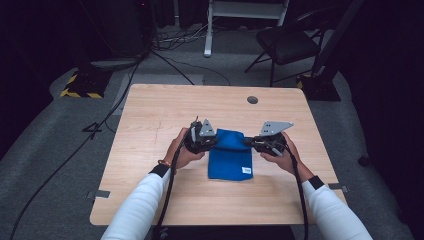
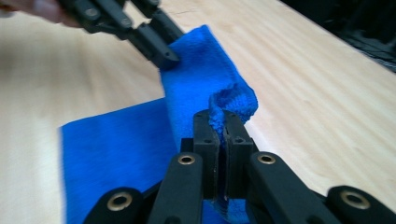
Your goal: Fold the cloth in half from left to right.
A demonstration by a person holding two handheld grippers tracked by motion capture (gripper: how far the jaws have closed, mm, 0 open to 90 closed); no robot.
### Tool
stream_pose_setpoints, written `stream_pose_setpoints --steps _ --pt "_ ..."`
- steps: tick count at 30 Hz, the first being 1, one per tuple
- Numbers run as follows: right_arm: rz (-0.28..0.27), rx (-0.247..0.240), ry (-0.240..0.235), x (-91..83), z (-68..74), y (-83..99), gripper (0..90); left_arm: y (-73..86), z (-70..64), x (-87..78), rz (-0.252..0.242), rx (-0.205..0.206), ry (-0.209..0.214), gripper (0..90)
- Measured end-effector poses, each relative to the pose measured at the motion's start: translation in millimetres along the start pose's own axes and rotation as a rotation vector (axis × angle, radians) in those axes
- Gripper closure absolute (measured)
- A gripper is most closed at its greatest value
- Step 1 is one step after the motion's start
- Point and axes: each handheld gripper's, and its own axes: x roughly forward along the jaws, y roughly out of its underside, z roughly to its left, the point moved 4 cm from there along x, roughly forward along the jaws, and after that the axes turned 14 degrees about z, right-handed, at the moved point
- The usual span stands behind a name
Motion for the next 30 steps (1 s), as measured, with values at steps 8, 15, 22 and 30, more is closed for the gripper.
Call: stream_pose_setpoints --steps 8,15,22,30 --pt "0.046 -0.047 -0.071 4.9 23.7 18.1 85.8 15.6 -21.2 -2.0 0.037 0.083 0.02 76.3" --pt "0.053 -0.055 -0.11 6.9 36.9 29.9 84.5 28.0 -34.0 0.7 0.067 0.112 0.035 74.1" --pt "0.062 -0.055 -0.122 6.8 41.9 36.0 82.0 37.0 -42.0 -0.4 0.086 0.124 0.048 73.3" --pt "0.077 -0.053 -0.146 6.2 50.1 43.7 78.5 44.3 -49.1 -0.6 0.101 0.115 0.067 72.3"
